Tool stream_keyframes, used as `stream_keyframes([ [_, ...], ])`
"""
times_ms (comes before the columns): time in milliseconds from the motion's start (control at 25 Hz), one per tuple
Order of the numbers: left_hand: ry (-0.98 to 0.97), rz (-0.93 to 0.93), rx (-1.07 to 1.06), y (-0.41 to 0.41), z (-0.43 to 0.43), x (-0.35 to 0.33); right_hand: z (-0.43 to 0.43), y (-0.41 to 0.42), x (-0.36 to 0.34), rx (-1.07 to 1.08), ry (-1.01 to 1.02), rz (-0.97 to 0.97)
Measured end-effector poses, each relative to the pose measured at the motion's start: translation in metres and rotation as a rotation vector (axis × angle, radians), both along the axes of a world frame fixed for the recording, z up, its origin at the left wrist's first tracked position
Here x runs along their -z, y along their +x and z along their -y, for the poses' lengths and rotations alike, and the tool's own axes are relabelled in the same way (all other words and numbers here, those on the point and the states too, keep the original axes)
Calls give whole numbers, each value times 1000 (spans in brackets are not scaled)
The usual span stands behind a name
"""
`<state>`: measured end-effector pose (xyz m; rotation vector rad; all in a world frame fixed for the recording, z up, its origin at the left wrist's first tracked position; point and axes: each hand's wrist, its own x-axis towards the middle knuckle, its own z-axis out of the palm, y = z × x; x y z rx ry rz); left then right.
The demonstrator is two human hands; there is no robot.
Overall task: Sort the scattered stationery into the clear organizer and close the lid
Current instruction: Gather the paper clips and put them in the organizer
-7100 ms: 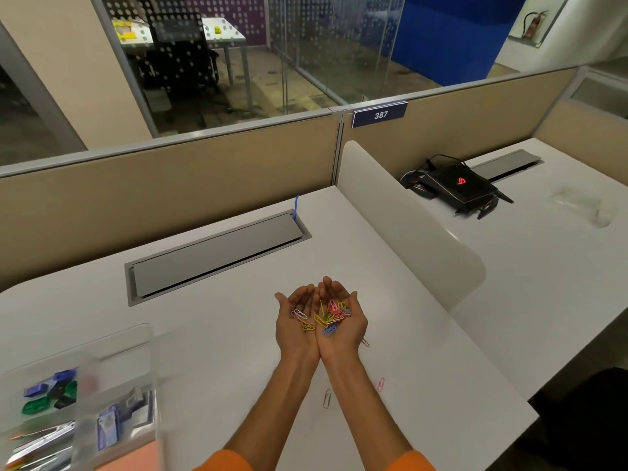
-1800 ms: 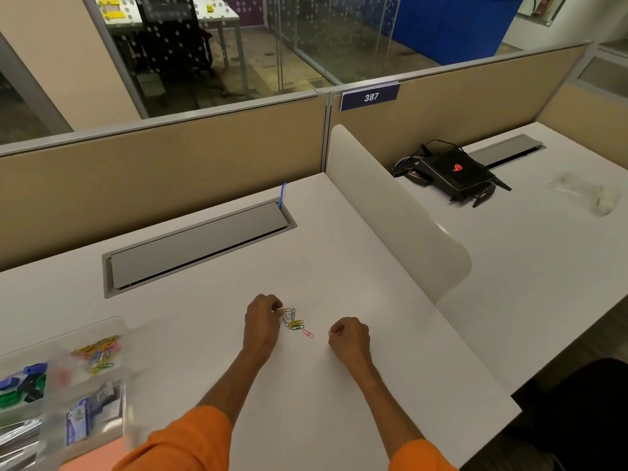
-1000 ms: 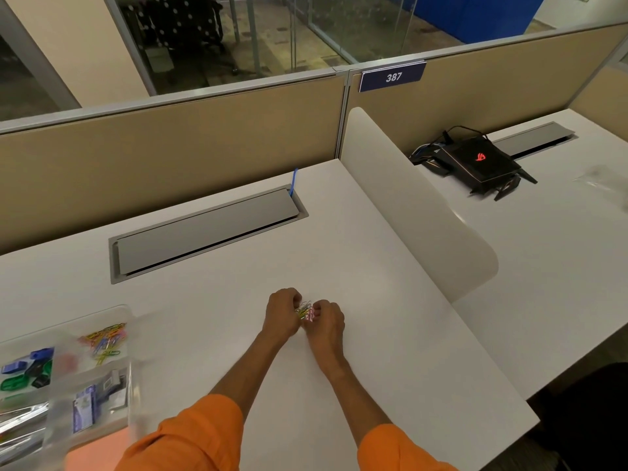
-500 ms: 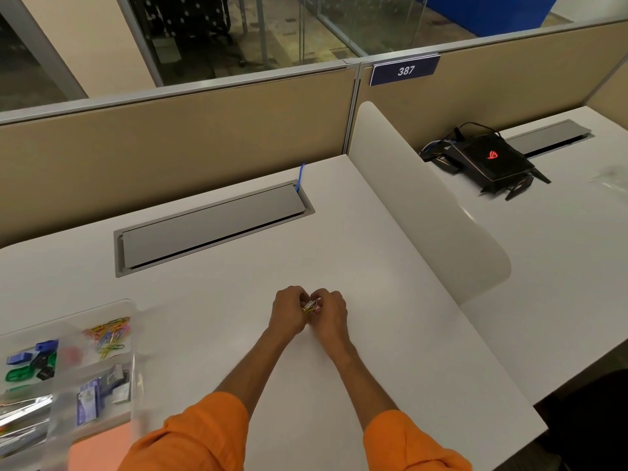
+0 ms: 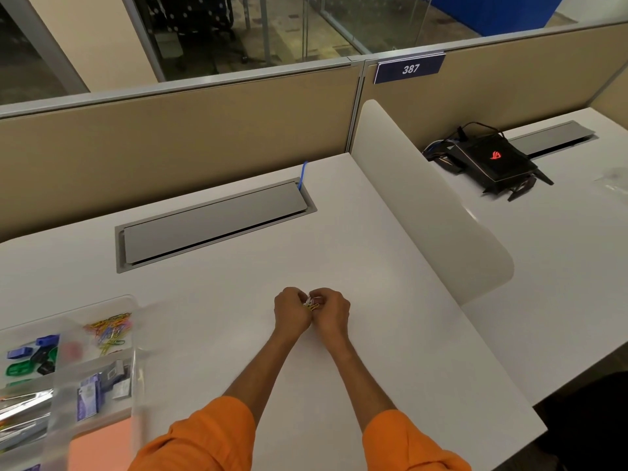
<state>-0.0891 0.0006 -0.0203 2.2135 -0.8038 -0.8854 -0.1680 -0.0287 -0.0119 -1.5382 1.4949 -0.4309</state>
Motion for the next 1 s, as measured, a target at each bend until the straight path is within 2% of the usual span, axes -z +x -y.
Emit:
stream_keyframes([
  [120, -3, -100, -69, 1, 1, 2, 2, -1, -4, 26, 53, 41],
  [520, -62, -184, -157, 1, -1, 2, -8, -9, -19, 193, 197, 244],
  [720, -118, -240, -158, 9, -8, 9, -13, -12, -19, 168, 176, 277],
  [1000, -185, -411, -251, 7, -19, 13, -24, -9, -21, 72, 37, 210],
])
